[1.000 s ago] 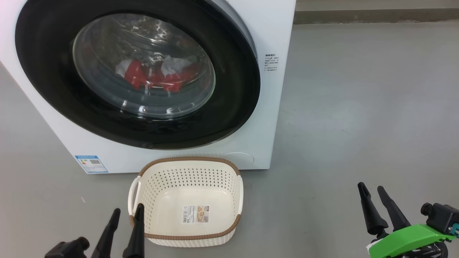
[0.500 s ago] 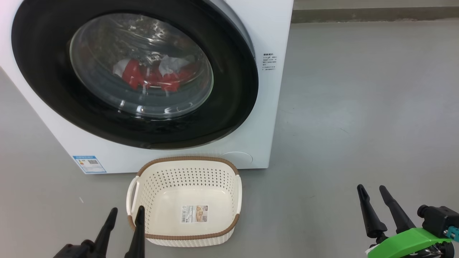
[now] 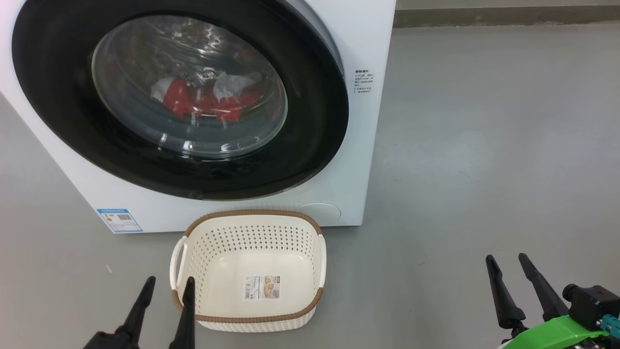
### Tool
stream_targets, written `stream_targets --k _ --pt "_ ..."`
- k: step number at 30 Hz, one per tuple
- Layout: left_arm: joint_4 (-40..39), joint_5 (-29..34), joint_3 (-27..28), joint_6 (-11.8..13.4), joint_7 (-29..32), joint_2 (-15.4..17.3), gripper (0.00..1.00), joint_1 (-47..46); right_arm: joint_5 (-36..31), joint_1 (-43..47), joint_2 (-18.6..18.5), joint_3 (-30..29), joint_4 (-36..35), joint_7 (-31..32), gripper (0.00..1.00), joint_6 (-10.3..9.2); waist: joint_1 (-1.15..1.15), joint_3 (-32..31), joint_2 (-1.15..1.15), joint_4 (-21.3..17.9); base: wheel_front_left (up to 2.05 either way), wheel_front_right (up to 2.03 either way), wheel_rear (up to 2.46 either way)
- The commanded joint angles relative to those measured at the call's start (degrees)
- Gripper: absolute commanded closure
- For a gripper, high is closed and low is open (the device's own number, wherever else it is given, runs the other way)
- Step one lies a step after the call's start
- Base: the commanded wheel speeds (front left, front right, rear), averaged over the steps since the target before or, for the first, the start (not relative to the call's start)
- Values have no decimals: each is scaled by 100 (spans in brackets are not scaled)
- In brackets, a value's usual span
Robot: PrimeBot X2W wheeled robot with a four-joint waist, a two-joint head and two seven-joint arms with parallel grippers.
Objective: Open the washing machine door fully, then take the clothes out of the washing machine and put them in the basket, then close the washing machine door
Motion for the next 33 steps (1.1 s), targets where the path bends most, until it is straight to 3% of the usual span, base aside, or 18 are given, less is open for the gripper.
stream_targets --k 1,13,18,31,33 --pt "-161 260 207 38 -98 29 0 -87 -230 -28 -156 41 -159 -108 0 2 0 3 0 0 0 0 0" --pt "34 736 378 -18 -270 -35 0 -54 -810 77 -183 -83 -163 -280 0 2 0 23 0 -7 0 0 0" --pt "227 441 473 -121 -270 -75 0 -90 -763 81 -145 -169 -182 -280 0 2 0 30 0 -12 0 0 0" --pt "206 397 473 -239 -270 -109 0 -125 -352 7 -28 -81 -363 -280 0 2 0 18 0 18 0 0 0" --pt "185 391 443 -245 -270 -111 0 -120 -55 -74 13 13 -401 -280 82 2 0 21 0 20 0 0 0"
